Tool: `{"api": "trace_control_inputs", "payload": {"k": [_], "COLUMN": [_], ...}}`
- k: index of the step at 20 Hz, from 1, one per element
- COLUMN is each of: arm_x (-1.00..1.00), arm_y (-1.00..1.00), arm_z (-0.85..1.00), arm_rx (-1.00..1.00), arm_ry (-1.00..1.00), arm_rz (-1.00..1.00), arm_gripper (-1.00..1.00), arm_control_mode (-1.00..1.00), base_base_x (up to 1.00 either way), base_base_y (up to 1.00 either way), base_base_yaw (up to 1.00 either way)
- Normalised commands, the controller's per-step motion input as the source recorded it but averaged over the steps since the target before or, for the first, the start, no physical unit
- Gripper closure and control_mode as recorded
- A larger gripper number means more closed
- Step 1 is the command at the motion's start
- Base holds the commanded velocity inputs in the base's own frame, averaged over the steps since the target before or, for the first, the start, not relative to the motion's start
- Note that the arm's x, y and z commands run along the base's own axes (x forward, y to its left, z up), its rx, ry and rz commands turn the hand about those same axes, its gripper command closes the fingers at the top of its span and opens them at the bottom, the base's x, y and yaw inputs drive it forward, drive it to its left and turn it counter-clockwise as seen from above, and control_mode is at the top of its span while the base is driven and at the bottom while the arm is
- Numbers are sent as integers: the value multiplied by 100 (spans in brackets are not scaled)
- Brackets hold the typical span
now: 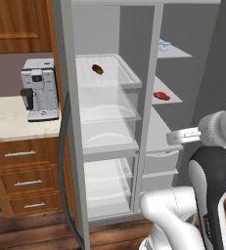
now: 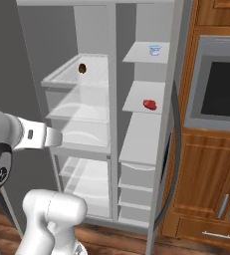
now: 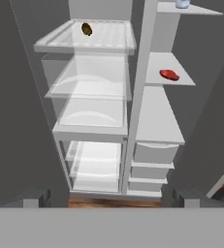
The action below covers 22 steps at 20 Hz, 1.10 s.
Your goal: There's a steak in the fridge that needs to be moved to the freezer for freezing. Pick up the steak from the fridge, place it on any shelf in the freezer, and close the fridge and freezer doors when done.
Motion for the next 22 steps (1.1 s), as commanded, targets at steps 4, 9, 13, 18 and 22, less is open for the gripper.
{"api": "trace_control_inputs", "payload": {"k": [4, 9, 13, 18, 22], "arm_x": [0, 0, -52, -77, -58], "arm_y": [0, 0, 14, 63, 87], "arm_z": [0, 0, -3, 0, 6], "arm_rx": [0, 0, 0, 0, 0], "arm_ry": [0, 0, -2, -6, -11], "arm_rz": [0, 0, 0, 0, 0], "arm_gripper": [-100, -100, -100, -100, -100], "arm_control_mode": [100, 100, -100, -100, -100], "base_base_x": [0, -8, 0, 0, 0], "base_base_y": [-3, 0, 0, 0, 0], "base_base_yaw": [0, 0, 0, 0, 0]}}
